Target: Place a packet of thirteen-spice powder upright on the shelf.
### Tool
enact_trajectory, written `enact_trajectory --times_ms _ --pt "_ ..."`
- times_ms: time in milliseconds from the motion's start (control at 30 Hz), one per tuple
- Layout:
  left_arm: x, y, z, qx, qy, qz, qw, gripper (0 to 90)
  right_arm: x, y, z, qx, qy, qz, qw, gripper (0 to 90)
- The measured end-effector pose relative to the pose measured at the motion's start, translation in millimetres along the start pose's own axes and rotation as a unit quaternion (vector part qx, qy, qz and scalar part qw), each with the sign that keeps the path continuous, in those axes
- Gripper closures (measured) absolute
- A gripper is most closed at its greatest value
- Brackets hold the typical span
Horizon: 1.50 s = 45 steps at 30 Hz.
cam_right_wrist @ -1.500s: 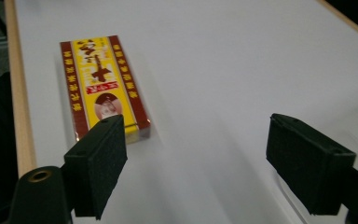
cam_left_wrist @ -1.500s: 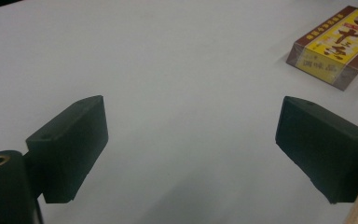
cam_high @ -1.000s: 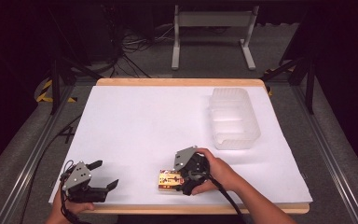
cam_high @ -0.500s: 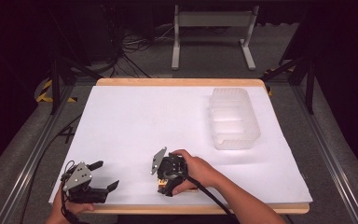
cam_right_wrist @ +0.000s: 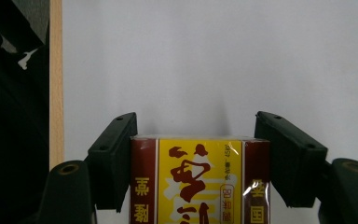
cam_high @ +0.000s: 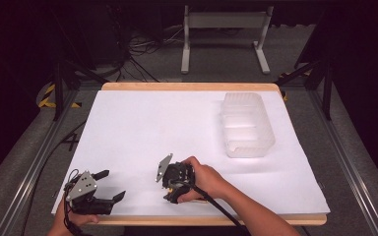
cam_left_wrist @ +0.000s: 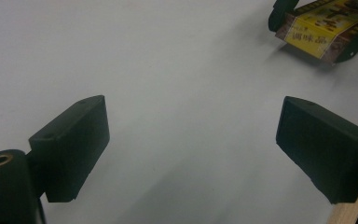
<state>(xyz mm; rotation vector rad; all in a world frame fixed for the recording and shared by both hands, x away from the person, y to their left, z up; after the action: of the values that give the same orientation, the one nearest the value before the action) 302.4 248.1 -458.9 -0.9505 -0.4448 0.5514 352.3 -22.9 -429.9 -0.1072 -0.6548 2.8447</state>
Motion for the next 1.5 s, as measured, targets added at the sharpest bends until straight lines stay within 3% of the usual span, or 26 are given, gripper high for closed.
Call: enact_trajectory --times_ms 133,200,233,300,333,433,633,867,933,967,1133,1167,1200,1233,1267,1300,1400,1500 --pt "-0.1 -0.1 0.3 -0.002 0.005 0.003 1.0000 10.1 -4.6 9.2 21.2 -0.051 0.016 -0.016 0.9985 32.9" --pt "1.0 -0.1 1.1 -0.009 0.016 0.013 0.9997 10.1 -5.3 12.0 26.6 -0.060 0.018 -0.021 0.9978 32.9" --pt "1.9 -0.3 1.4 -0.013 0.019 0.018 0.9996 10.1 -5.0 18.2 38.2 -0.082 0.021 -0.029 0.9960 33.0" --pt "2.8 -0.4 2.2 -0.017 0.022 0.024 0.9993 10.1 -4.6 20.1 42.2 -0.088 0.022 -0.030 0.9954 33.0" --pt "2.9 -0.4 2.3 -0.018 0.023 0.026 0.9992 10.1 -4.7 24.8 53.8 -0.109 0.028 -0.034 0.9931 33.1" --pt "1.9 -0.7 2.1 -0.017 0.023 0.028 0.9992 10.1 -4.2 27.5 61.7 -0.123 0.037 -0.036 0.9911 33.1" --pt "2.0 -0.8 1.3 -0.015 0.024 0.025 0.9993 10.1 -7.4 32.8 84.9 -0.171 0.070 -0.048 0.9816 33.1" --pt "2.3 -0.4 1.2 -0.017 0.022 0.026 0.9993 9.9 -15.1 31.0 93.6 -0.215 0.098 -0.060 0.9698 33.1" --pt "2.3 -0.5 1.3 -0.016 0.021 0.025 0.9993 9.9 -18.9 29.2 94.2 -0.219 0.119 -0.066 0.9661 33.1" --pt "2.3 -0.5 1.3 -0.016 0.021 0.025 0.9993 9.9 -18.9 29.2 94.2 -0.219 0.119 -0.066 0.9661 33.1" --pt "2.5 -0.2 2.1 -0.017 0.024 0.026 0.9992 9.9 -36.7 29.5 100.7 -0.246 0.151 -0.096 0.9524 33.1" --pt "2.4 0.3 1.7 -0.016 0.026 0.028 0.9992 9.9 -36.7 29.5 100.7 -0.246 0.151 -0.096 0.9524 33.1" --pt "3.4 1.4 1.1 -0.010 0.023 0.023 0.9994 10.0 -44.7 30.9 106.1 -0.256 0.164 -0.110 0.9465 33.1" --pt "3.4 1.4 1.1 -0.010 0.023 0.023 0.9994 10.0 -44.7 30.9 106.1 -0.256 0.164 -0.110 0.9465 33.1" --pt "3.7 1.7 0.9 -0.011 0.024 0.024 0.9994 10.0 -51.6 32.5 112.8 -0.271 0.170 -0.119 0.9400 33.1" --pt "3.9 1.9 1.0 -0.012 0.024 0.026 0.9993 10.0 -51.6 32.5 112.8 -0.271 0.170 -0.119 0.9400 33.1" --pt "4.2 1.2 1.8 -0.017 0.023 0.026 0.9992 10.0 -61.4 33.3 126.9 -0.287 0.193 -0.127 0.9295 33.1" --pt "4.0 0.9 2.2 -0.018 0.022 0.026 0.9993 9.9 -65.2 33.2 133.0 -0.289 0.206 -0.124 0.9268 33.1"
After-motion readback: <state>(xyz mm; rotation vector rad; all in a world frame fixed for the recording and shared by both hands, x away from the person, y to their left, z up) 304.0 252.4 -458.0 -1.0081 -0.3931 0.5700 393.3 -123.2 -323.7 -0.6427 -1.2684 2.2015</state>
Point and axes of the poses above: each handheld gripper's, and its own axes: z roughly backward along the jaws, y roughly out of its underside, x roughly to its left, the point moved 2 cm from there along -z, roughly forward along the jaws, and after that the axes turned 6 degrees about -z, right-handed, at the moved point
